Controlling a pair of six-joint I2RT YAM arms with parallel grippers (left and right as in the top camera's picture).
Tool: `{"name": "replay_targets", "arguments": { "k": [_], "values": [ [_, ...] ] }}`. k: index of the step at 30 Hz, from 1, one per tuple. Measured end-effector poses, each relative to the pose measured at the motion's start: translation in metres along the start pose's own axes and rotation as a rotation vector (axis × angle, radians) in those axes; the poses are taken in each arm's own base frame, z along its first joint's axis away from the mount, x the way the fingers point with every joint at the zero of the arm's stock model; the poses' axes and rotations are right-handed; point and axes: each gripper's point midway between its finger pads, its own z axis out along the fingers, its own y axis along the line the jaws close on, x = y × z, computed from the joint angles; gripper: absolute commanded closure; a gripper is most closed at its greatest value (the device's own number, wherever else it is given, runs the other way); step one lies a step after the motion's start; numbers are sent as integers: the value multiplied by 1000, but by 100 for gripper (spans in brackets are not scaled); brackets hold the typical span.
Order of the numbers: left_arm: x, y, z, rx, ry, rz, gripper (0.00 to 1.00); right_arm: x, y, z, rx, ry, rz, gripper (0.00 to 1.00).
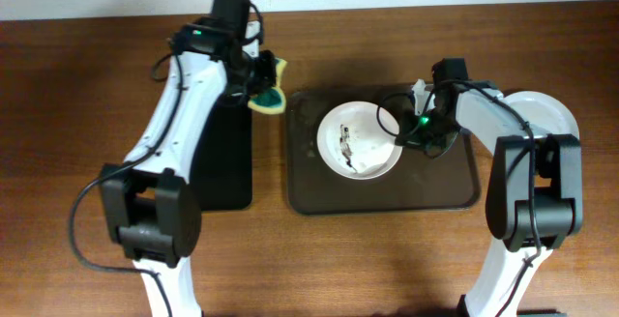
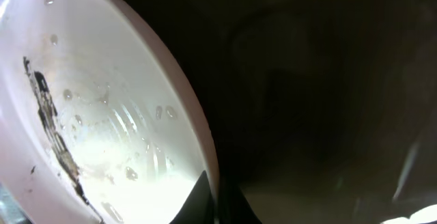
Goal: Clean dirty plates on tray and stack at the side
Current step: 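Scrub the pink plate with the sponge in the left gripper, then lift the pink plate with the right gripper and stack it on the side pile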
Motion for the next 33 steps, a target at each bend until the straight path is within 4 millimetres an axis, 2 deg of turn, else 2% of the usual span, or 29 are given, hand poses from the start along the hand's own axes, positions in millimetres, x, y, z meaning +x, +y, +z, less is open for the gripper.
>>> {"name": "replay_targets", "arguments": {
  "k": [1, 2, 4, 6, 10, 13, 14, 15, 16, 17, 18, 21, 23, 24, 27, 28, 29, 30, 31, 32, 33],
  "values": [
    [9, -11, 17, 2, 35, 27, 100, 3, 5, 2, -13, 7, 17, 96],
    [24, -25, 47, 2, 91, 63, 100, 7, 14, 7, -27, 15, 15, 96],
    [49, -48, 92, 4, 159, 126, 100, 11, 24, 11, -38, 29, 10, 96],
    [70, -71, 117, 7, 196, 186, 100, 11, 25, 11, -40, 30, 12, 96],
    [93, -85, 140, -57, 223, 228, 100, 13, 25, 11, -39, 37, 26, 96],
    [112, -91, 141, -78, 278, 207, 100, 15, 24, 10, -36, 44, 30, 96],
    [124, -102, 140, -2, 334, 256, 100, 16, 23, 10, -35, 44, 27, 96],
    [153, -118, 136, 145, 459, 335, 100, 17, 23, 10, -34, 49, 17, 96],
    [171, -125, 132, 237, 536, 388, 100, 18, 23, 10, -33, 50, 12, 96],
    [178, -128, 130, 282, 565, 412, 100, 18, 23, 10, -33, 51, 11, 96],
    [177, -128, 128, 343, 578, 416, 100, 18, 23, 10, -34, 52, 9, 96],
    [140, -111, 140, 302, 485, 250, 100, 14, 24, 10, -38, 34, 19, 96],
    [125, -95, 143, 138, 441, 29, 100, 12, 27, 11, -43, 28, 32, 96],
    [121, -92, 142, 85, 426, -18, 100, 12, 28, 11, -46, 29, 37, 96],
    [88, -65, 133, -157, 279, -73, 100, 14, 29, 12, -49, 35, 45, 96],
    [70, -53, 128, -238, 217, -72, 100, 14, 29, 12, -49, 36, 47, 96],
    [45, -55, 112, -279, 139, -58, 100, 14, 28, 12, -48, 38, 49, 96],
    [36, -55, 102, -294, 113, -48, 100, 16, 28, 12, -47, 46, 42, 96],
    [16, -54, 78, -310, 66, -29, 100, 17, 28, 12, -46, 48, 29, 96],
    [-3, -54, 43, -310, 10, -25, 100, 21, 26, 10, -31, 65, 24, 96],
    [-11, -50, 25, -309, -11, -30, 100, 23, 23, 8, -9, 75, 25, 96]
  ]
}}
